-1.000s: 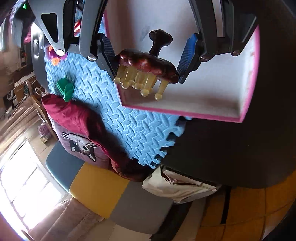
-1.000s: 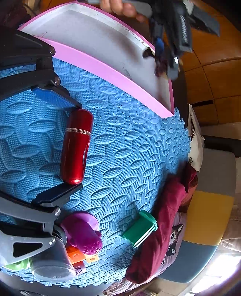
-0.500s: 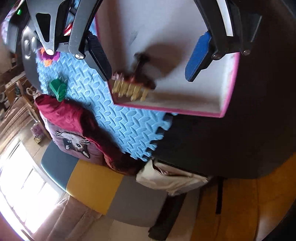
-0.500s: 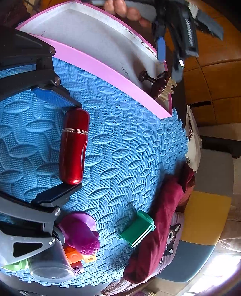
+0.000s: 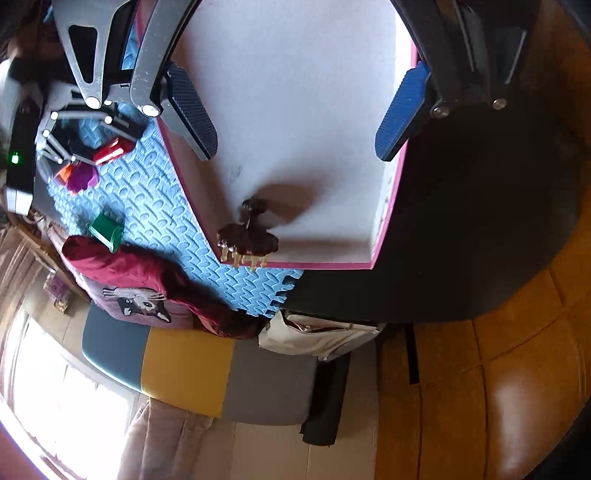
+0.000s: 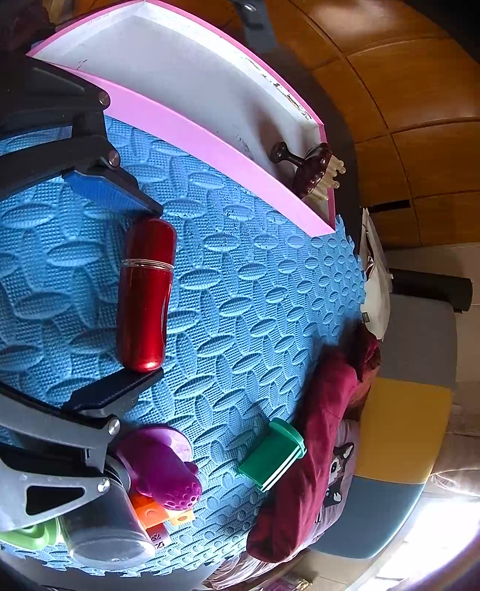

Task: Organize rigid objects
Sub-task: 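Carry the red cylinder with the right gripper toward the white tray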

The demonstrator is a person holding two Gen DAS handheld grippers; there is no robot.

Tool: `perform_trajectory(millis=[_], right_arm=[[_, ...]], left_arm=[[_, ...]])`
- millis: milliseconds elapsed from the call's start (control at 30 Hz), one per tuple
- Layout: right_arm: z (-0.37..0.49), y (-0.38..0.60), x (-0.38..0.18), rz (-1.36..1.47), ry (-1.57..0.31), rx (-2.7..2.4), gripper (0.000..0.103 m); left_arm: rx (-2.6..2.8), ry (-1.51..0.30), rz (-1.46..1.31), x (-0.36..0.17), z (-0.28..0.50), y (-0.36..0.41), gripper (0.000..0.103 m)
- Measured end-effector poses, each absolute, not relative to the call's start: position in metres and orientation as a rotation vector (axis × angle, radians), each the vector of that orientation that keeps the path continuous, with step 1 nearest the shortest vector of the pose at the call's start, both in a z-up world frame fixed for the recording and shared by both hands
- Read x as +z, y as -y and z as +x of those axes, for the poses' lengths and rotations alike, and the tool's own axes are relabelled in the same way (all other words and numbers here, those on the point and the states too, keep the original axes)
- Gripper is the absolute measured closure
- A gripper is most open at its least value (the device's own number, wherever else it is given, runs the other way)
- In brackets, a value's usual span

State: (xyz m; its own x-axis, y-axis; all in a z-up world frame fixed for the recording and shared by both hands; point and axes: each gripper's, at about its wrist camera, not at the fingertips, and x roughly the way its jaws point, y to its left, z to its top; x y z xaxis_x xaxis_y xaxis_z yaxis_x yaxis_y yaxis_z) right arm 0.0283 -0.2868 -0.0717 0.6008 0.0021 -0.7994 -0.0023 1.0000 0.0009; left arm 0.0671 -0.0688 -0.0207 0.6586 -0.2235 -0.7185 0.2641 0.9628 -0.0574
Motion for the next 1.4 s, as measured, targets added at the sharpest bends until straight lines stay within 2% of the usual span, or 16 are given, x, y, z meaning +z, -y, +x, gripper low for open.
perform_trajectory(millis=[700, 800, 867, 1000, 1100, 1167, 1400], right_arm=[[0.028, 0.286, -0.071, -0.003, -0.928, -0.003, 0.021], [0.03, 0.286, -0.072, 0.013, -0.932, -0.016, 0.02], [0.032, 0.284, -0.073, 0.02, -0.936, -0.028, 0.015], [0.033, 0.283, -0.073, 0.034, -0.935, -0.053, 0.014], [0.032, 0.283, -0.073, 0.04, -0.93, -0.072, 0.017], [0.03, 0.286, -0.072, 0.051, -0.92, -0.095, 0.027], [0.03, 0.285, -0.072, 0.044, -0.92, -0.105, 0.027]], left_arm=[[-0.193, -0.769, 0.095, -0.017, 0.045, 0.045, 0.01], [-0.184, -0.775, 0.081, -0.018, 0.045, 0.039, 0.01], [-0.182, -0.774, 0.073, -0.018, 0.044, 0.035, 0.01], [-0.18, -0.767, 0.065, -0.017, 0.041, 0.028, 0.01], [-0.18, -0.769, 0.059, -0.017, 0.041, 0.025, 0.01], [-0.18, -0.768, 0.053, -0.017, 0.04, 0.023, 0.01], [-0.186, -0.76, 0.059, -0.016, 0.036, 0.02, 0.01]])
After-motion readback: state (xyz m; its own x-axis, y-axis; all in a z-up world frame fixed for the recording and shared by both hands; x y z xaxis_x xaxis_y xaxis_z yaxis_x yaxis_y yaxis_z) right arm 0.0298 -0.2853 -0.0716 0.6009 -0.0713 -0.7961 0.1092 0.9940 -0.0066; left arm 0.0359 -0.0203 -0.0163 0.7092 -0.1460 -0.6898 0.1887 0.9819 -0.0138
